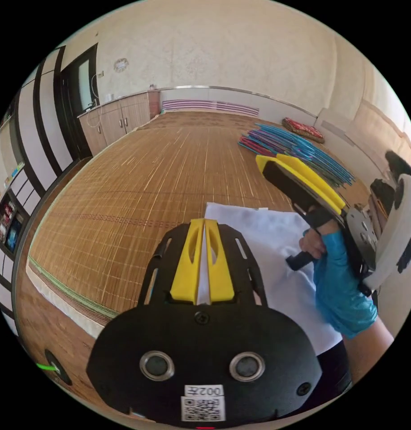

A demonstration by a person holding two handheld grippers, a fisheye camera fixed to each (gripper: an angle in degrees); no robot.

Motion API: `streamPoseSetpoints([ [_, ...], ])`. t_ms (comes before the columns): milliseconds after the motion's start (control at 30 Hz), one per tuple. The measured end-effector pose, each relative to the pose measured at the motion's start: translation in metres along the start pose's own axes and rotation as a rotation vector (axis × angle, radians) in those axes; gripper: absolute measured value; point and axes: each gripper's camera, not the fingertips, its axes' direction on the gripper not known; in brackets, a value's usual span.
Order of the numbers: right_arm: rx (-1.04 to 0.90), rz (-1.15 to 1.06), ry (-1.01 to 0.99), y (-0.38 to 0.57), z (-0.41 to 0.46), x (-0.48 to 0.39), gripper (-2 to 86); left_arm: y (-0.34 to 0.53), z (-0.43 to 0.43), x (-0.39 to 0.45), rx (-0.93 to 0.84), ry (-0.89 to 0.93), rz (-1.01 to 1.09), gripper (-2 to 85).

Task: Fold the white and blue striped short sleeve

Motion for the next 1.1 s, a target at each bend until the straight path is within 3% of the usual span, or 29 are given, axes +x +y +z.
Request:
streamPoseSetpoints([
  [267,0.002,-0.053,-0.001,-0.014,-0.007,0.009,12.3,-0.004,-0.024,0.017,-0.084,0.259,0.338,-0.8],
  [367,-0.082,-0.072,-0.042,-0.020,-0.014,0.026,10.7,0.003,-0.023,0.026,-0.136,0.334,0.447,-0.6],
  [533,-0.246,-0.245,-0.019,-0.008,-0.024,0.025,5.1,0.009,-0.003,0.039,-0.183,0.289,0.513,-0.2],
  [700,-0.419,-0.284,-0.020,0.015,-0.008,0.020,-0.4,0.012,0.002,0.054,-0.155,0.221,0.535,-0.4],
  [933,-0.621,-0.410,-0.005,0.033,0.033,0.005,-0.5,0.001,-0.007,0.061,-0.183,0.217,0.528,0.3],
  [1100,-0.620,-0.417,-0.002,0.027,0.038,0.011,3.2,0.000,-0.005,0.064,-0.198,0.210,0.500,1.2],
])
